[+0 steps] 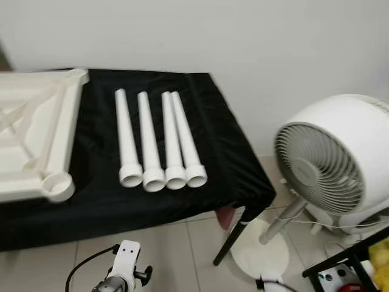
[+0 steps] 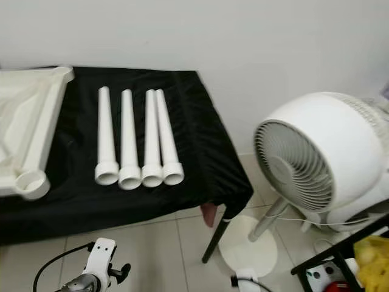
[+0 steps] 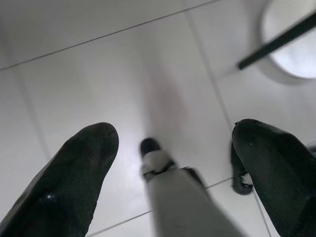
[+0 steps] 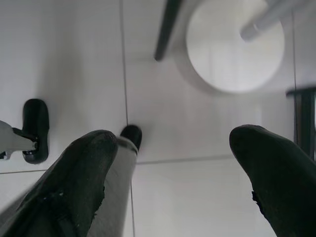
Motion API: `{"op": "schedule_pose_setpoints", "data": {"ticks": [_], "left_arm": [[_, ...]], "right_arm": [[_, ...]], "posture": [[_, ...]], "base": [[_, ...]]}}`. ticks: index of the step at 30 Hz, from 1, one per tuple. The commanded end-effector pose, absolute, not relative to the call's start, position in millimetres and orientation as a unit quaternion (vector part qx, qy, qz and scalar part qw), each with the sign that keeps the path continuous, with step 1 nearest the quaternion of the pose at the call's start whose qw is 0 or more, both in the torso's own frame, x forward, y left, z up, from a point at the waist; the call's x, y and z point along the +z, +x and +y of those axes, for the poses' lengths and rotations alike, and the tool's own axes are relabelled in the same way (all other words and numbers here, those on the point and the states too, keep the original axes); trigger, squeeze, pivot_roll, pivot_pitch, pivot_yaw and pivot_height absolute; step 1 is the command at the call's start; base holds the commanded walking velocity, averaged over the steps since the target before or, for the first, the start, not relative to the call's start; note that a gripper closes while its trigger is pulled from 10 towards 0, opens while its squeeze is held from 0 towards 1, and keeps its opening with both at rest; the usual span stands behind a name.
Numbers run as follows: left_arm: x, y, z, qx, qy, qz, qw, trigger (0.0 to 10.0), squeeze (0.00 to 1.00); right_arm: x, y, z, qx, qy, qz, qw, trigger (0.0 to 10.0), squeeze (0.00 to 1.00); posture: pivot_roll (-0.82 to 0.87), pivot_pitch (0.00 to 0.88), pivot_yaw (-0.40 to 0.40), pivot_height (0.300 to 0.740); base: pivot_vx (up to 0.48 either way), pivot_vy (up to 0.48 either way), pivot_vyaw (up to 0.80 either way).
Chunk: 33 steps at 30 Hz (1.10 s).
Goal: Building children table
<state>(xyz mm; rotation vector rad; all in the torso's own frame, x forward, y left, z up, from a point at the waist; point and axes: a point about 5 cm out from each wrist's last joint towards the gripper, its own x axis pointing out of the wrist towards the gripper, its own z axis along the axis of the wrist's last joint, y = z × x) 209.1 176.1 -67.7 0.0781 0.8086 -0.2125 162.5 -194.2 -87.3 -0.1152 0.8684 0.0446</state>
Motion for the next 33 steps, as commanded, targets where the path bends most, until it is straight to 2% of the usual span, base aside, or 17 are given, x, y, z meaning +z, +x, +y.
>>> {"op": "schedule_pose_setpoints", "data": {"ticks": [1,8,13,19,33], "left_arm": [[-69.6,205.6,173.8,-0.121,0.035,0.397,0.909,10.0,0.0],[-68.5,206.5,174.7,-0.135,0.034,0.396,0.908,10.0,0.0],[-69.8,204.0,180.1,-0.117,0.041,0.4,0.908,10.0,0.0],[-72.5,200.4,179.0,-0.095,0.025,0.407,0.908,10.0,0.0],[-73.7,199.3,174.9,-0.099,0.024,0.41,0.906,10.0,0.0]], "right_arm": [[-90.2,155.8,-196.3,0.022,-0.059,0.433,0.899,10.0,0.0],[-90.6,155.4,-196.8,0.025,-0.064,0.437,0.897,10.0,0.0],[-91.2,153.7,-198.9,0.016,-0.059,0.44,0.896,10.0,0.0],[-91.4,154.5,-196.5,-0.001,-0.038,0.439,0.898,10.0,0.0],[-93.8,150.9,-192.2,-0.006,-0.036,0.447,0.894,10.0,0.0]], "posture": [[-0.03,0.0,-0.073,0.74],[-0.04,0.0,-0.088,0.74],[-0.06,0.0,-0.06,0.74],[-0.05,0.0,-0.031,0.74],[-0.04,0.0,-0.042,0.74]], "base": [[0.0,0.0,0.8],[0.0,0.0,0.8],[0.0,0.0,0.8],[0.0,0.0,0.0],[0.0,0.017,0.0]]}}
